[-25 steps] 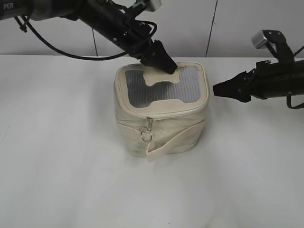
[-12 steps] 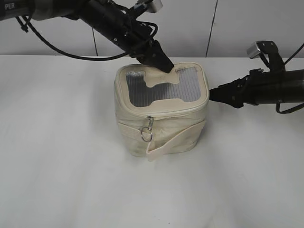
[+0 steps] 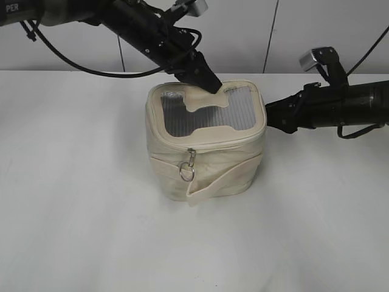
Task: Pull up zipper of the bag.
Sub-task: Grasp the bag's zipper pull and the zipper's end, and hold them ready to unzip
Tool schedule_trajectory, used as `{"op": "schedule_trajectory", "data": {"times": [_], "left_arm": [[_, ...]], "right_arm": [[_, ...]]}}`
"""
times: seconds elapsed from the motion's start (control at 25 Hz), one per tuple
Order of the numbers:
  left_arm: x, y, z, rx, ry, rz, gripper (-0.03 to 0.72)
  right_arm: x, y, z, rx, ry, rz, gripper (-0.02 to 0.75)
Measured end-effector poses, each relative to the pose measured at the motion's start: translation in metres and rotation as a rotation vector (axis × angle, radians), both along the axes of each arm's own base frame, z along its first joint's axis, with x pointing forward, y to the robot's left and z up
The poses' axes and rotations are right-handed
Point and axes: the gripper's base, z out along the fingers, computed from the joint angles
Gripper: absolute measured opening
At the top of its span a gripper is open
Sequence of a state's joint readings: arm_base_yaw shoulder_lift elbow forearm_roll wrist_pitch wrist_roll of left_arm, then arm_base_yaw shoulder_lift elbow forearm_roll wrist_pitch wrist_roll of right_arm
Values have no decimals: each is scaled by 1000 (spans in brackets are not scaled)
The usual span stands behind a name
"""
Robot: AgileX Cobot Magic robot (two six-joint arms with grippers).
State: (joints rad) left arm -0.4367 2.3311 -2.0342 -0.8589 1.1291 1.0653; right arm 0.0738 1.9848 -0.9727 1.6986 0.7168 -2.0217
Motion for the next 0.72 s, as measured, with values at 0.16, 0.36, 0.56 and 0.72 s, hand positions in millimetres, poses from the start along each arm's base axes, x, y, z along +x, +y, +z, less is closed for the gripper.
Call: {"op": "schedule_trajectory", "data": {"times": [0.16,0.36,0.56,0.72], "left_arm": [[0,0,0,2,-1,-1,48],[1,1,0,4,-4,3,48],[1,2,0,9,-5,5,47],[1,2,0,9,-3,2,47]], "right_arm": [[0,8,-3,-62,1,-14,414],[6,19,-8,-113,-6,-34,363],[21,25,-13,-81,-16,-35,121],[18,24,-13,-73,2,-39,8]]}}
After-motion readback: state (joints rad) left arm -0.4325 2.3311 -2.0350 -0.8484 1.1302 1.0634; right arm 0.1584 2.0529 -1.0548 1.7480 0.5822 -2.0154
